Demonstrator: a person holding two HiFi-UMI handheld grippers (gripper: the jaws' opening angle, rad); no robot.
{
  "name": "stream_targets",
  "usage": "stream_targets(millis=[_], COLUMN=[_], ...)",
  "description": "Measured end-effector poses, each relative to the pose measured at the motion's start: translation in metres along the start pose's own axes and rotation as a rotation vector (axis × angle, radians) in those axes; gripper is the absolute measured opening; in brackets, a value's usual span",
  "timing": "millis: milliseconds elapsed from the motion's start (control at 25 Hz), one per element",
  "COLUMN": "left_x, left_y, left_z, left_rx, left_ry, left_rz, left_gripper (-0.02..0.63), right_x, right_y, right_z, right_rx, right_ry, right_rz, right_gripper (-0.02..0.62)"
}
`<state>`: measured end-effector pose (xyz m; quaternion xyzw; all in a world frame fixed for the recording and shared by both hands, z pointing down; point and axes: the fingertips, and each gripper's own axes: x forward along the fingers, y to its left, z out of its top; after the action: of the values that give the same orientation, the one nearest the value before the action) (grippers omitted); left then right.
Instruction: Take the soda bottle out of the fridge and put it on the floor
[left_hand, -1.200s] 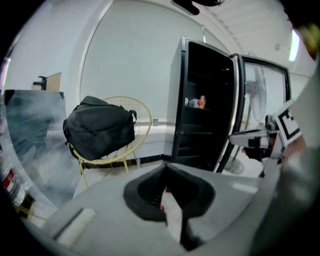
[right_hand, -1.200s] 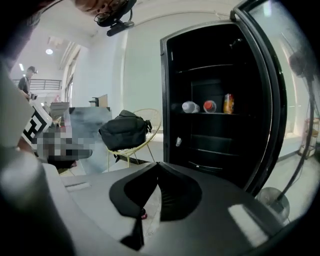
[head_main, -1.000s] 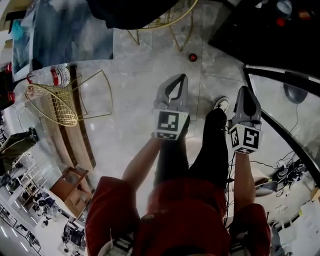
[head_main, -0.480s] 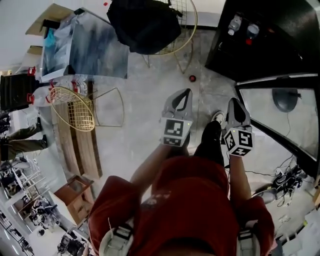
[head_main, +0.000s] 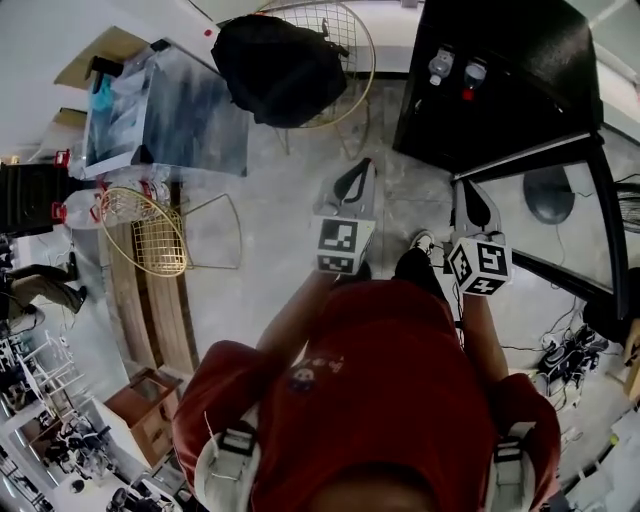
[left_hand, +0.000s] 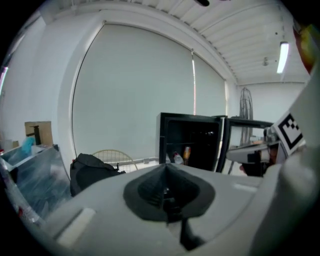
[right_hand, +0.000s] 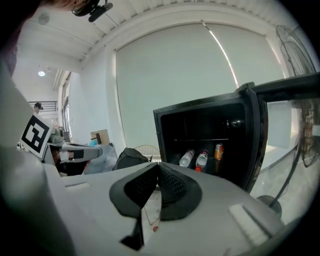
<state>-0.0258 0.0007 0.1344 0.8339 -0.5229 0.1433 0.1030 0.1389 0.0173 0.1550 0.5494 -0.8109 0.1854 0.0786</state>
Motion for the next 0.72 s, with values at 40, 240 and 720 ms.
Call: stream_targets(millis=[40,240,720], left_x=[0.001,0.006,0.021], left_y=[0.002,0.006,0.005], left_z=[0.007,0.028,0.048], left_rx=[0.009,0.028,0.054], left_ry=[-0.012,-0.026,-0.059], left_rz=[0.001,-0.007,-0.007], left_gripper=[0.0,0.0,0.0], right_x=[-0.001,-0.007,-0.015], right_y=[-0.001,-0.011,-0.041], right_z=[0.009,0.044,0.067], right_rx=[0.003,0.011,-0.022], right_ry=[-0.017,-0.124,-0.173], right_rz=[-0.005,-0.057,-0.139], right_gripper=[0.0,0.0,0.0])
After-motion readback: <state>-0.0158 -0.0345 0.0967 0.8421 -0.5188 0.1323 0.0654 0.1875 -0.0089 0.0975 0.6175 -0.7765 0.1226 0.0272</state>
